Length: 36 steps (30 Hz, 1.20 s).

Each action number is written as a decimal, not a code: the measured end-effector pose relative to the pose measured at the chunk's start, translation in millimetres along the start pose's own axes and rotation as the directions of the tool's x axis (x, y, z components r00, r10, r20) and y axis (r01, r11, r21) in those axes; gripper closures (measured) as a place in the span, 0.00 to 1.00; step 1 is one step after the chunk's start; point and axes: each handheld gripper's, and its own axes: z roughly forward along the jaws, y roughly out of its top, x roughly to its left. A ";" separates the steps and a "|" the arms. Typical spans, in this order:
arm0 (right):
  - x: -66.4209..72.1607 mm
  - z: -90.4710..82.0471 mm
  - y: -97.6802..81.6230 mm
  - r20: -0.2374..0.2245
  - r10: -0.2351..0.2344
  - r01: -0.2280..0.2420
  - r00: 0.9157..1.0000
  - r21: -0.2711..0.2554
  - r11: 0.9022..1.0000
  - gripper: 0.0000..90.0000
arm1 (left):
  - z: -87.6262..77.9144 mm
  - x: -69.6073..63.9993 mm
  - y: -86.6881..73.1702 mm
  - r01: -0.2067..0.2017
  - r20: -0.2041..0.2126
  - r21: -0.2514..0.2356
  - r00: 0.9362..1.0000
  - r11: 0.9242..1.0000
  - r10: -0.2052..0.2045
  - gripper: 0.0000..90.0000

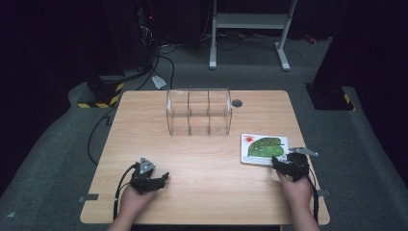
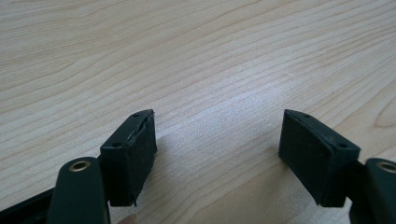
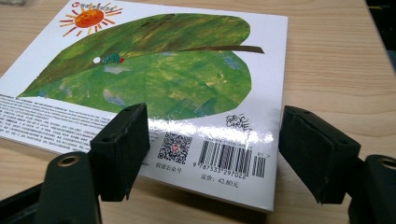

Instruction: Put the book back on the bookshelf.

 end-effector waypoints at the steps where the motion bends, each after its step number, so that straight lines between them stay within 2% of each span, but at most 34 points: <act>1: 5.9 -1.3 -1.5 -0.006 -0.008 0.008 1.000 0.003 1.000 0.28 | 0.0 0.0 0.0 0.000 0.000 0.000 1.000 1.000 0.000 0.30; 8: 19.1 -4.8 -7.4 -0.029 -0.033 0.032 0.999 -0.007 0.999 0.28 | -0.1 0.0 0.0 0.000 -0.001 0.000 1.000 1.000 0.000 0.30; 12: 29.9 -7.9 -7.5 -0.039 -0.068 0.069 0.997 0.014 0.998 0.28 | -0.3 -0.2 -0.1 0.002 -0.001 0.002 1.000 1.000 -0.002 0.31; 15: 34.1 -9.2 -9.0 -0.045 -0.074 0.075 0.996 0.014 0.997 0.28 | -0.3 -0.2 -0.1 0.003 -0.003 0.001 1.000 1.000 -0.003 0.31; 21: 52.1 -12.7 -12.0 -0.061 -0.113 0.115 0.992 0.021 0.993 0.29 | -0.5 -0.3 -0.3 0.005 -0.007 -0.001 1.000 1.000 -0.005 0.31; 30: 70.6 -13.3 -17.6 -0.063 -0.116 0.116 0.991 -0.004 0.993 0.29 | -1.4 -0.5 -0.9 0.012 -0.015 -0.004 1.000 1.000 -0.012 0.35; 35: 92.0 -11.9 -19.1 -0.079 -0.134 0.133 0.988 -0.012 0.991 0.29 | -1.3 -0.7 -0.8 0.003 -0.006 -0.006 1.000 1.000 -0.003 0.35; 36: 92.0 -11.9 -19.1 -0.079 -0.134 0.133 0.988 -0.012 0.991 0.29 | -1.3 -0.7 -0.8 0.003 -0.006 -0.006 1.000 1.000 -0.003 0.35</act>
